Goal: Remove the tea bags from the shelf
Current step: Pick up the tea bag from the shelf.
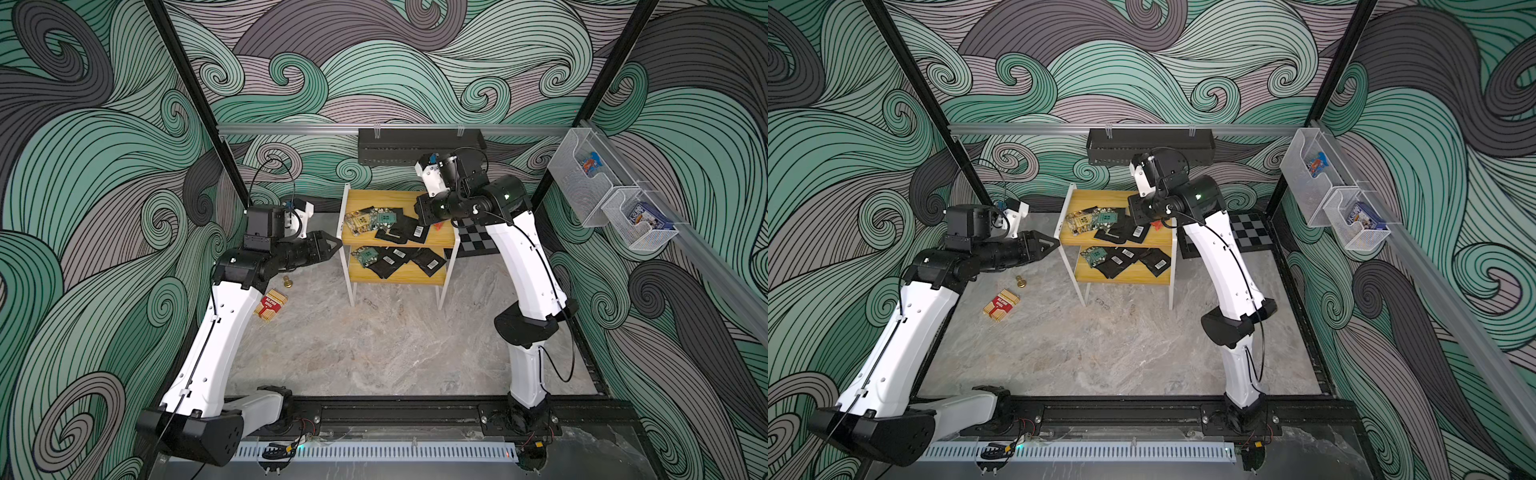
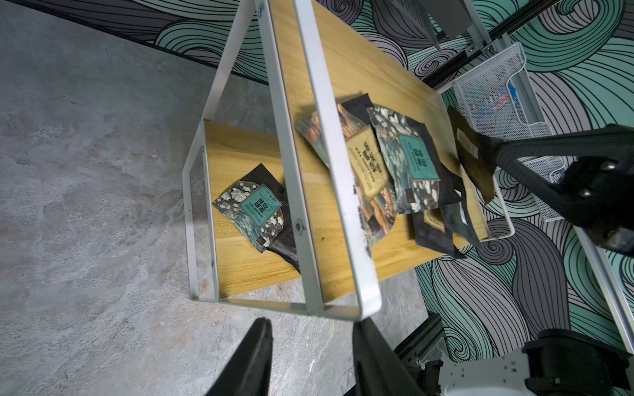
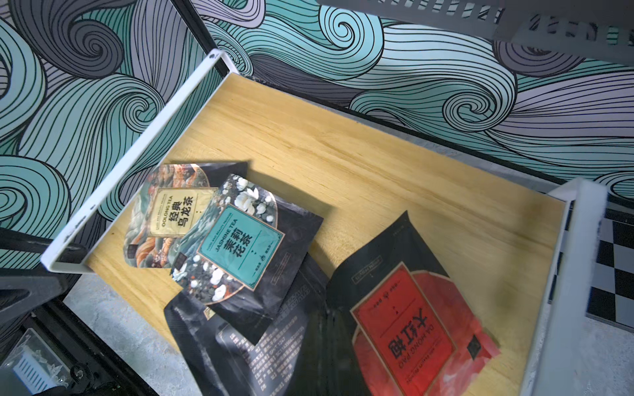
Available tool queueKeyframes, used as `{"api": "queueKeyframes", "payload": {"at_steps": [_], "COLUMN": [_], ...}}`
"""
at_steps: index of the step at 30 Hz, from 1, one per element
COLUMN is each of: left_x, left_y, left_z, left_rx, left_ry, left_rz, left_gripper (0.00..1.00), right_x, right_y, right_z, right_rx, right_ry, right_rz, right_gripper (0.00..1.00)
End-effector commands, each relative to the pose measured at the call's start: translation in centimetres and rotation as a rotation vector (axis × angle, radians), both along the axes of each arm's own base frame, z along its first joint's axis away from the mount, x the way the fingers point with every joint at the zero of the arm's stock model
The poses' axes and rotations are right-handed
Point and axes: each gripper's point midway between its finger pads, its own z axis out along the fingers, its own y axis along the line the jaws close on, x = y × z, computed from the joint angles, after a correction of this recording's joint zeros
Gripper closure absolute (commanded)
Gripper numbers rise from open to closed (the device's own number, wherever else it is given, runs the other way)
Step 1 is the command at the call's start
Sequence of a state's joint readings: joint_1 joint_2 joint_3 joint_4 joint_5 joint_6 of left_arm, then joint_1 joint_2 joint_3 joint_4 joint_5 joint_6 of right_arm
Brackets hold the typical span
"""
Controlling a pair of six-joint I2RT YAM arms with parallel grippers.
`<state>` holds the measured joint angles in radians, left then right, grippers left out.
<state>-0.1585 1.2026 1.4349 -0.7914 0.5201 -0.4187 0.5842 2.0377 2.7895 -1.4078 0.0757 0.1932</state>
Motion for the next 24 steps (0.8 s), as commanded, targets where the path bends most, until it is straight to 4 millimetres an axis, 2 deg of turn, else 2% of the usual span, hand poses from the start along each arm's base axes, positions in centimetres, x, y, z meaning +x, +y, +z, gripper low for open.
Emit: {"api": "queueKeyframes", "payload": {"at_steps": [1, 11, 14, 17, 20, 24], "left_x": [-0.4, -0.4, -0.5, -0.7, -0.9, -0.9], "left_y": [-0.3, -0.3, -0.3, -0.3, -0.3, -0.3], "left_z": [0.3, 0.6, 0.7, 0.8, 0.9, 0.7], "left_rx": [-0.005, -0.004, -0.005, -0.008, -0.006, -0.006], "left_ry": [-0.010, -0.017, -0.022, -0.021, -0.023, -0.020], "left_rz": [-0.018, -0.018, -0.018, -0.019, -0.019, -0.021], "left_gripper": [0.58, 0.58, 0.58, 0.58, 0.58, 0.58], "right_x": [-1.6, -4.7, -5.6, -6.7, -7.8, -9.1], "right_y": [-0.5, -2.9, -4.0, -5.4, -7.6, -11.0], "right_z": [4.7, 10.0, 10.9, 11.6, 11.7, 11.0], "right_rx": [0.083, 0.152, 0.151, 0.138, 0.099, 0.045], "right_ry": [-0.115, -0.239, -0.264, -0.284, -0.302, -0.298], "right_rz": [0.017, 0.004, -0.014, -0.043, -0.098, -0.181], "right_gripper": [1.00, 1.00, 1.00, 1.00, 1.00, 1.00]}}
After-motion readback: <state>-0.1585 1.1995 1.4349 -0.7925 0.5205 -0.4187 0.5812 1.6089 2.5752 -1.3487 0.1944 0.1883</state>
